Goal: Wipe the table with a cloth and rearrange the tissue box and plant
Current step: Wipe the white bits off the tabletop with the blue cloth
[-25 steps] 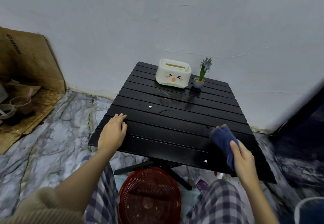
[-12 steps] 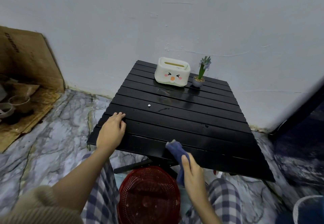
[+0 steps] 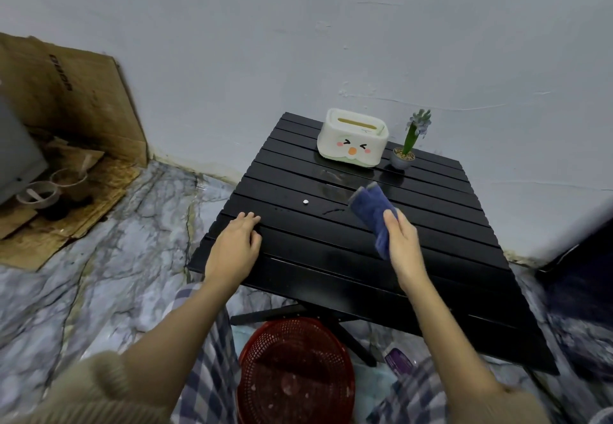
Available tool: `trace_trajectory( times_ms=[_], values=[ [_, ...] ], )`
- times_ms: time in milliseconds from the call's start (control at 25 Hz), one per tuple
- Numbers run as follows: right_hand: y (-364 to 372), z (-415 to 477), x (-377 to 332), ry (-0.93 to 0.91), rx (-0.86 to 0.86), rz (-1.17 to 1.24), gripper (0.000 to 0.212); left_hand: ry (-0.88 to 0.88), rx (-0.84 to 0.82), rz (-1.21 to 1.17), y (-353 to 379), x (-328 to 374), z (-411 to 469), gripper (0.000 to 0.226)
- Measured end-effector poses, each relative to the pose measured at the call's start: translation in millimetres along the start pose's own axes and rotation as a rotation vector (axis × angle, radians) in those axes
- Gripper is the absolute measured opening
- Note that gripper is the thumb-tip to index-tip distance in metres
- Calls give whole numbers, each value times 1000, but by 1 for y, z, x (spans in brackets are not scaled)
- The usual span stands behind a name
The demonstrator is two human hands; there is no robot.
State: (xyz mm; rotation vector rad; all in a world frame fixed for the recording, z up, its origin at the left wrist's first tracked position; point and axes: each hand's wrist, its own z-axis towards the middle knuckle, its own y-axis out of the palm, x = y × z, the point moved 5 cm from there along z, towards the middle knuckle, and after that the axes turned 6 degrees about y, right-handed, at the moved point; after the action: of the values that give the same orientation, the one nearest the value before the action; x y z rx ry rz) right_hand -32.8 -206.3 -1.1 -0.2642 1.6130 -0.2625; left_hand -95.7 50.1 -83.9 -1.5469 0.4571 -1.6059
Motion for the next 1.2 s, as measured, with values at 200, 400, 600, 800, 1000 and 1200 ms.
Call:
trace_trajectory(
  times_ms=[200,400,600,800,1000,1200],
  values=[
    [75,86,12,-28,-38,-434,33,-5,17,-4,-1,2,0,40],
    [139,88,12,-56,-50,-559,34,5,20,24,-2,3,0,40],
    [130,84,16,-127,-335,-359,30,12,7,26,-2,4,1,40],
    [116,70,25,-81,-426,-231,25,6,7,12,-3,5,-1,40],
    [101,39,36,-36,-499,-193,35,3,14,8,-3,6,-2,39],
    [83,-2,40,-38,-550,-194,31,-9,8,3,-3,5,-2,40]
  ],
)
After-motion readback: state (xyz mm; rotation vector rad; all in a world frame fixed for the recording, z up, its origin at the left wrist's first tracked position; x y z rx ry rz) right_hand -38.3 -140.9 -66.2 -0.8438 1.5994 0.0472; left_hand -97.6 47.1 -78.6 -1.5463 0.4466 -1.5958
